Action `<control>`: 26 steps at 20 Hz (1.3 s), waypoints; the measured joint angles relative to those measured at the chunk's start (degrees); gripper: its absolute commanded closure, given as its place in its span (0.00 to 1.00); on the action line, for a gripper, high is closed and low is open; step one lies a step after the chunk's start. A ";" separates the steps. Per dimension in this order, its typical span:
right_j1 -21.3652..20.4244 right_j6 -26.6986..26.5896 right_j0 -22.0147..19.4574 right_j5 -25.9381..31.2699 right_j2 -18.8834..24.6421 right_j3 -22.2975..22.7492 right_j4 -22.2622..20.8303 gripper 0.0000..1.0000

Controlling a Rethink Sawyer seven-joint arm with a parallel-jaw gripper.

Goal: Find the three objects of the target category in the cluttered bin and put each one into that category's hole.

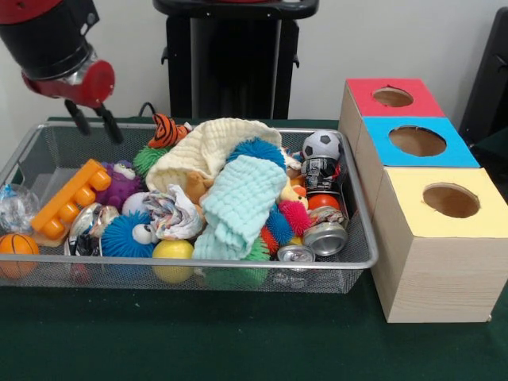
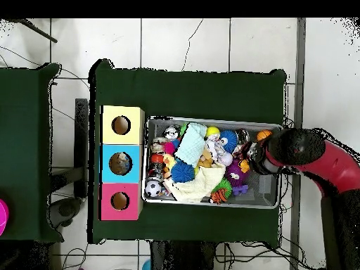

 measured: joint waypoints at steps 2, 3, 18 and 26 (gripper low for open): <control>1.07 0.00 0.00 -0.01 0.00 -2.70 -0.04 0.00; 1.69 0.00 -0.01 -0.01 0.00 -4.08 -0.07 0.00; 10.90 0.00 -0.84 -2.21 0.02 -16.32 -4.53 0.00; 15.35 0.00 -1.82 -1.88 0.24 -23.68 -4.88 0.00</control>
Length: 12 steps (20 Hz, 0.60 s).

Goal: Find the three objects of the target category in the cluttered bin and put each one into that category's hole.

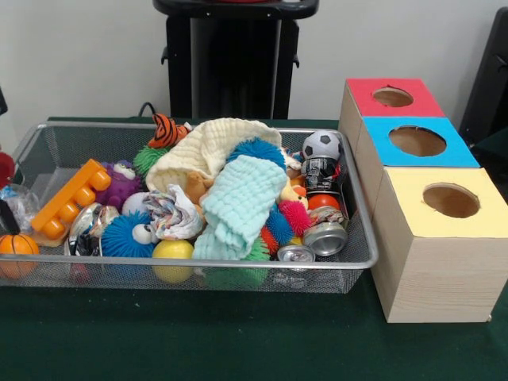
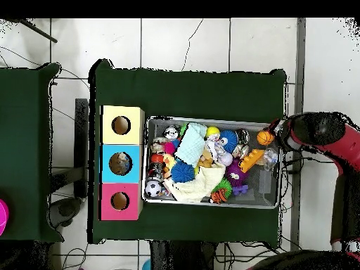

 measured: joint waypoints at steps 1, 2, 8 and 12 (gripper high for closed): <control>0.58 0.00 -0.14 0.19 0.04 -1.28 -0.01 0.00; 1.14 -0.01 -0.23 0.52 0.08 -2.54 -0.04 0.00; 5.34 -0.02 -0.49 4.48 0.45 -12.53 -0.43 0.00; 6.78 -0.02 -0.54 5.07 0.53 -15.77 -0.60 0.00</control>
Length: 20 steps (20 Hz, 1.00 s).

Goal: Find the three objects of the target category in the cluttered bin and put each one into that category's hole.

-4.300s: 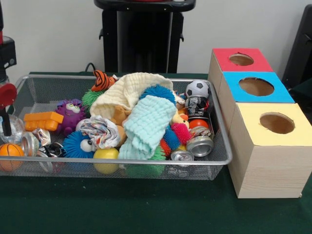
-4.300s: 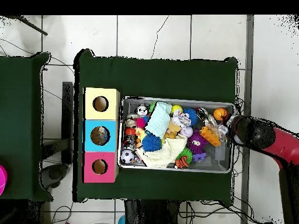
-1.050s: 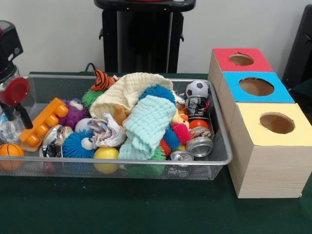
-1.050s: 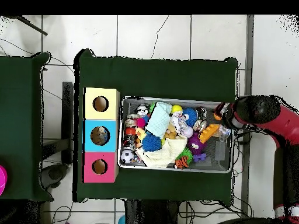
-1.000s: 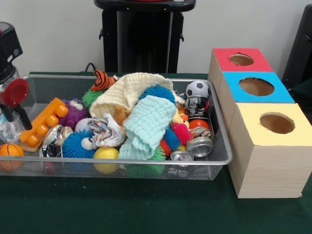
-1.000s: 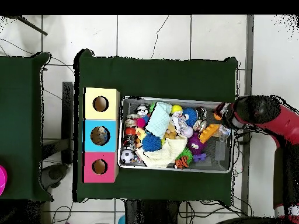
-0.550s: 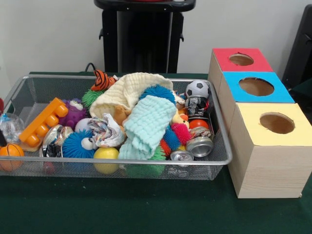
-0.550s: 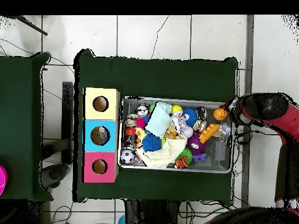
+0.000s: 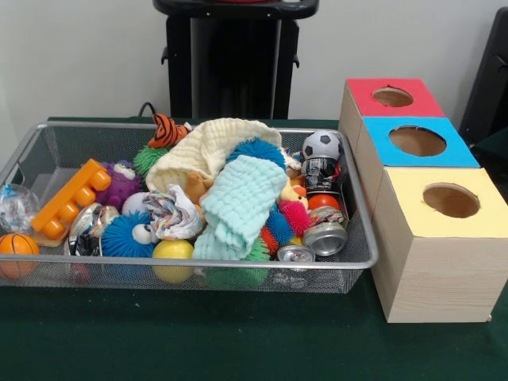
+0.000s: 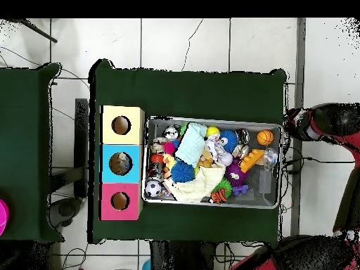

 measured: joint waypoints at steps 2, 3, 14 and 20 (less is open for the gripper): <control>0.11 0.00 -0.10 -0.25 -0.01 0.06 -0.05 0.00; 0.12 0.00 -0.17 -0.51 0.00 0.24 -0.07 0.00; -4.78 0.00 -1.03 -15.80 -0.20 14.68 -0.51 0.00; -8.19 0.00 -0.98 -22.75 -1.20 21.47 -1.36 0.00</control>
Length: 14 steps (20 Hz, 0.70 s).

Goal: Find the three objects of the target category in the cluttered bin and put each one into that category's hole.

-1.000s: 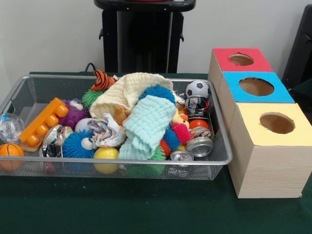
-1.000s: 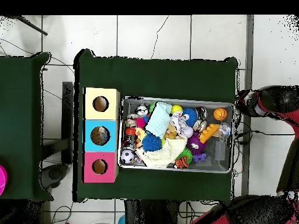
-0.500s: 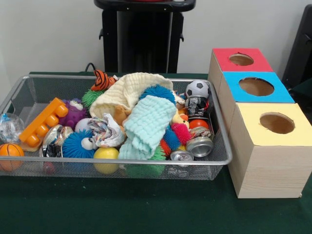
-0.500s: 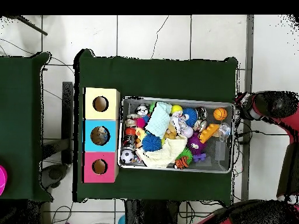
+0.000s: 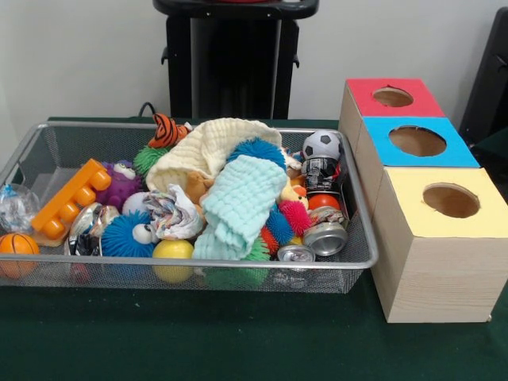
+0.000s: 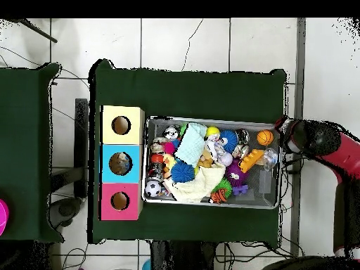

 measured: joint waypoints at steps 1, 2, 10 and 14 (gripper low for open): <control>-0.37 0.00 0.02 -0.28 -0.08 0.66 -0.02 0.00; -1.21 0.00 0.09 -0.70 -0.29 2.27 -0.07 0.00; -5.03 0.00 0.81 -0.75 -1.18 10.70 -0.27 0.00; -6.38 0.00 0.81 -0.76 -1.45 14.07 -0.32 0.00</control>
